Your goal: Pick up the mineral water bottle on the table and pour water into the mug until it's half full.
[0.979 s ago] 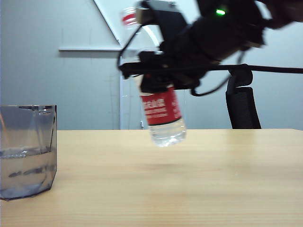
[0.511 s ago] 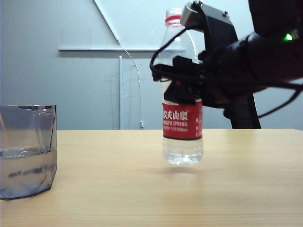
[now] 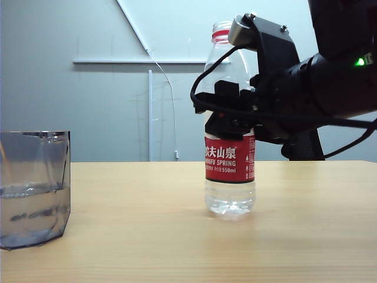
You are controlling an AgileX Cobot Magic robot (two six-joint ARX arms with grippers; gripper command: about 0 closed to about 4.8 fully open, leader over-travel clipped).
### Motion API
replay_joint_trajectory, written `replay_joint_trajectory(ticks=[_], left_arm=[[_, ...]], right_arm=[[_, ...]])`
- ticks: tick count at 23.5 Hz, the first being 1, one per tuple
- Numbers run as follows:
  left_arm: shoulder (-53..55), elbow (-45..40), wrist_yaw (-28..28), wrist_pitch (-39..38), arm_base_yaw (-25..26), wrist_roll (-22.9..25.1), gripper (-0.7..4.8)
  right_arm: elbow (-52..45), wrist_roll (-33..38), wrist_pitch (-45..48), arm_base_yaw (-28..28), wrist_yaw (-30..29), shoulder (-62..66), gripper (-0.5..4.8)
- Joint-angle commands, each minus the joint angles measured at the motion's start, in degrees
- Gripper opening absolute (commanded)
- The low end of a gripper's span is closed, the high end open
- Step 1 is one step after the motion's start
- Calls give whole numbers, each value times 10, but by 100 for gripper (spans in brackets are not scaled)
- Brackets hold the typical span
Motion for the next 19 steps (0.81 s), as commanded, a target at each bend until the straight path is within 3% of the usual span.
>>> replay_joint_trajectory(ticks=[1,4,9,19], left_arm=[[1,1,1,5,1,-2,-2],[1,1,1,5,1,-2,-2],[1,1,1,5,1,-2,-2],[1,1,1,5,1,-2,-2]], right_arm=[[3,10,14,0,-1,2,214],[3,11,12,1,-3,2,253],[0,12,12,1,-10,1,479],[-33,32,14,2,-10,-35,479]])
